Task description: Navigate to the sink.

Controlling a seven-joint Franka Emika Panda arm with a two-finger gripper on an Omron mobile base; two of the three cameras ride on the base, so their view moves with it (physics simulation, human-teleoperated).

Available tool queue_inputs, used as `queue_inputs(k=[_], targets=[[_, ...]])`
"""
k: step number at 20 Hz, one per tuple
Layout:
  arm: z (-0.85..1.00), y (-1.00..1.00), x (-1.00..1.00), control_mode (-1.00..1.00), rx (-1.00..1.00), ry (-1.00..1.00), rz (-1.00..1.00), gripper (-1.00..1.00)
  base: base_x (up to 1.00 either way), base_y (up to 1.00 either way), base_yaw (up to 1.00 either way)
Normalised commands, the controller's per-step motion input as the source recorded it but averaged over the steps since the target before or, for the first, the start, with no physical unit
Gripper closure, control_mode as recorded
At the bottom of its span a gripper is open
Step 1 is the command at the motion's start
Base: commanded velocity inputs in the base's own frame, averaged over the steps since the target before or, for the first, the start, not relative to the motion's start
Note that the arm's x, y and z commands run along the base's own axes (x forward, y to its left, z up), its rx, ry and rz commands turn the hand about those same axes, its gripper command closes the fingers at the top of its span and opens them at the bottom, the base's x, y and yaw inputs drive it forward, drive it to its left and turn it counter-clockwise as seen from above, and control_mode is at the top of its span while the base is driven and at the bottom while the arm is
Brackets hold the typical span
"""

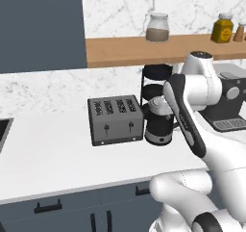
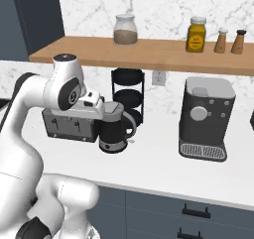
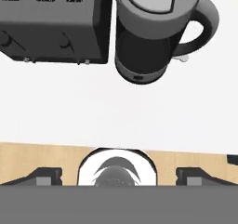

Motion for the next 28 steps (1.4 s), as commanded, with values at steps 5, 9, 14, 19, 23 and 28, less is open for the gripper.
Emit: queue_inputs(k=[5,9,14,19,23,28], targets=[[-0.52,0.00,-0.82,-1.00,0.00,0.00,0.00,-1.00,0.00,0.00,0.00],[0.00,0.00,0.00,1.00,0.00,0.00,0.00,-1.00,-0.83,0.00,0.06],[0.00,0.00,0.00,1.00,0.00,0.00,0.00,-1.00,-0.45,0.00,0.49],[0.00,0.00,0.00,1.00,0.00,0.00,0.00,-1.00,-0.08,0.00,0.79],[0.00,0.00,0.00,1.00,0.00,0.00,0.00,-1.00,0.08,0.00,0.86],[0.00,0.00,0.00,1.00,0.00,0.00,0.00,-1.00,0.27,0.07,0.83]])
